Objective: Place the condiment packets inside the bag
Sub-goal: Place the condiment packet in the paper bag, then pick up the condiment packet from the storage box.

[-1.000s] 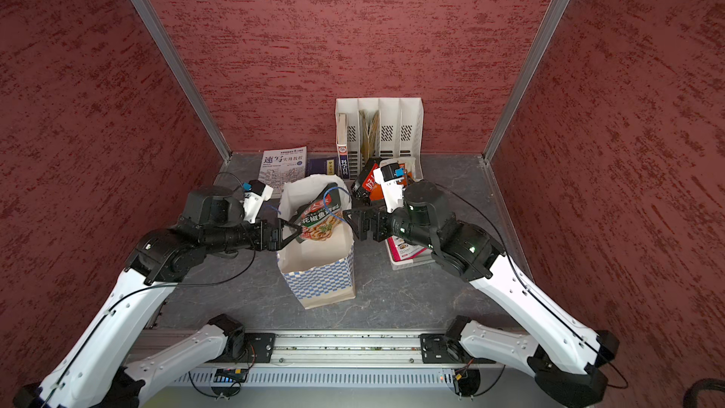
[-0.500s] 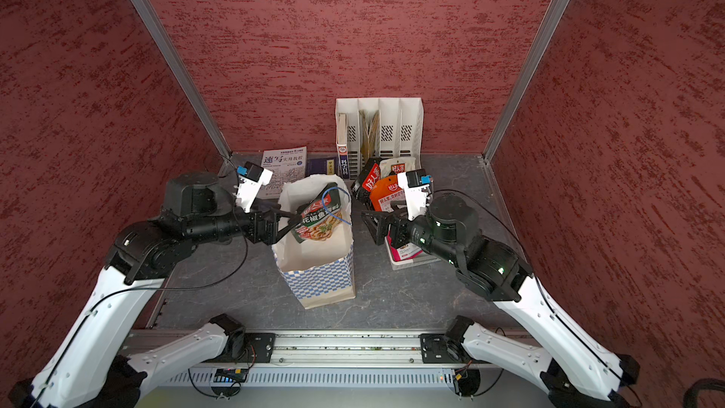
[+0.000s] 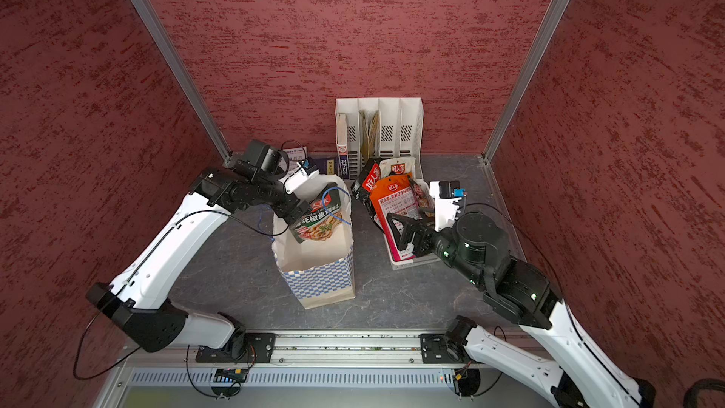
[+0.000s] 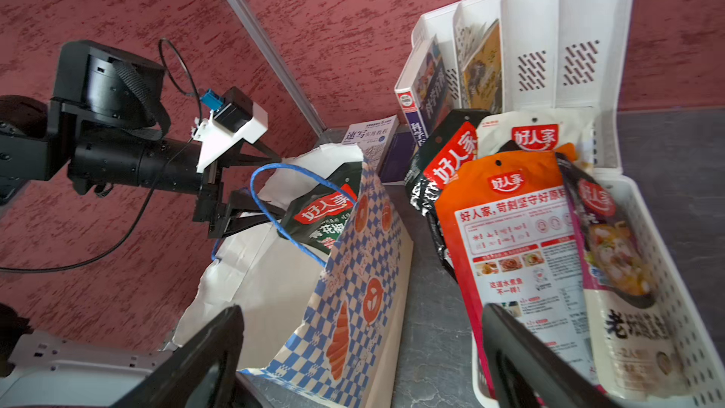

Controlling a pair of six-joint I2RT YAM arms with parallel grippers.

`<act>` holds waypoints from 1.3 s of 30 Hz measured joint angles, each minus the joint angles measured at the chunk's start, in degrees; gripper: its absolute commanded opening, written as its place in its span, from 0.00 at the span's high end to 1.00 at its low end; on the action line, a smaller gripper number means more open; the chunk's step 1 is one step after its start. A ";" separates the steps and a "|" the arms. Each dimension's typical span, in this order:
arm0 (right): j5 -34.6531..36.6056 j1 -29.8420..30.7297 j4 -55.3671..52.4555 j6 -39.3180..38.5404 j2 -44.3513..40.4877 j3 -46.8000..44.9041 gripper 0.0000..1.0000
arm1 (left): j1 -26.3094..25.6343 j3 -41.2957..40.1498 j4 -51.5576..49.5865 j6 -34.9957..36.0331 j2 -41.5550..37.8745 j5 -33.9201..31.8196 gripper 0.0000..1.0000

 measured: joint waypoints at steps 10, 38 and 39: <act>6.36 -4.59 -5.09 0.94 3.58 0.07 0.02 | -2.62 -0.79 2.91 8.87 6.78 -9.84 0.00; -12.28 -33.33 6.93 -12.20 40.81 -5.05 0.60 | 1.01 -5.18 10.64 10.45 7.08 -9.29 0.09; -11.65 -33.35 7.37 -12.35 41.00 -5.05 0.63 | 0.44 -5.84 11.41 10.51 6.54 -10.23 0.08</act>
